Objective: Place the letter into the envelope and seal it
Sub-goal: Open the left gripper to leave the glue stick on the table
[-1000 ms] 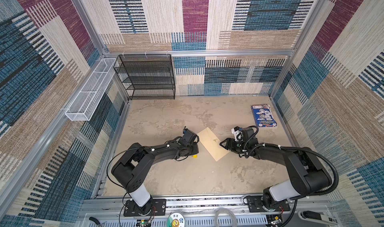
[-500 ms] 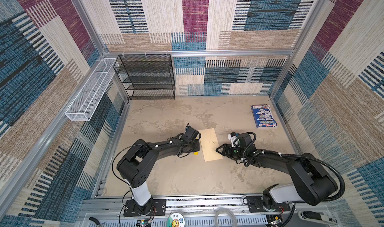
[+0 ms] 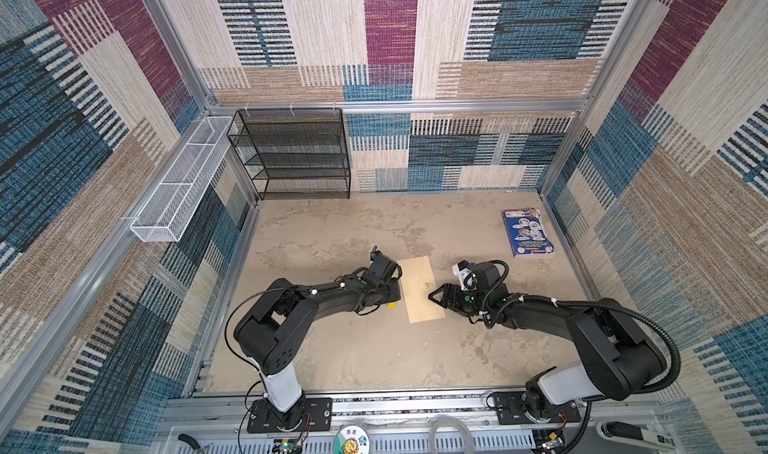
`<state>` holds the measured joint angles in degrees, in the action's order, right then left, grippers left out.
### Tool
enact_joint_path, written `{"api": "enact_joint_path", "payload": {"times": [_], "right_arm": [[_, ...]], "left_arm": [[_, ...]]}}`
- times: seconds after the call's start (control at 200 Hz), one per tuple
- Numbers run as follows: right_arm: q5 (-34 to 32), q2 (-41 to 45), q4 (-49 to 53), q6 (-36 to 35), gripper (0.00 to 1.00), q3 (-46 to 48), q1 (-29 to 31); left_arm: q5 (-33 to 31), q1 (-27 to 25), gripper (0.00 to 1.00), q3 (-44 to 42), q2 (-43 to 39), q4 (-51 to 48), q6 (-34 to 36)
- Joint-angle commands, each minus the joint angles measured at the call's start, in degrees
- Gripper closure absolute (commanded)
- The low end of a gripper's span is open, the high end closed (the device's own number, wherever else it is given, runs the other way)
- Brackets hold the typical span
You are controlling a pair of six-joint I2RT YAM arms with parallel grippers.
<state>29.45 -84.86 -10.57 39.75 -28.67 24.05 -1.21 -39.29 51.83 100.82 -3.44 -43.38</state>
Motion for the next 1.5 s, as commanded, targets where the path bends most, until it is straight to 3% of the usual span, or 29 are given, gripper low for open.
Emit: {"api": "enact_joint_path", "payload": {"times": [0.0, 0.295, 0.651, 0.987, 1.387, 1.492], "right_arm": [[1.78, 0.14, -1.19, 1.98, 0.24, 1.46, 0.28], [1.94, 2.94, -1.87, 3.05, 0.24, 3.97, 0.69], [3.18, 4.42, -2.84, 4.37, 0.24, 4.50, 1.17], [2.32, 5.90, -0.20, 3.10, 0.22, 3.51, 1.26], [-11.36, 16.47, 18.38, -9.47, 0.14, -8.82, -1.24], [-22.62, 23.57, 18.46, -13.22, 0.12, -8.73, -1.88]], "left_arm": [[-1.84, 0.11, 0.71, -1.13, 0.75, -9.18, -1.97], [-1.25, 0.09, 0.60, -1.52, 0.08, -8.27, -3.33], [-0.75, 0.09, 0.56, -3.57, -2.45, -5.69, -5.56], [-0.03, 0.09, 0.41, -5.10, -10.13, -4.06, -6.57], [0.26, 0.30, 0.37, -0.54, -20.52, -6.40, -1.75], [-4.78, 0.42, 0.34, 1.41, -25.63, -11.24, 5.72]]}}
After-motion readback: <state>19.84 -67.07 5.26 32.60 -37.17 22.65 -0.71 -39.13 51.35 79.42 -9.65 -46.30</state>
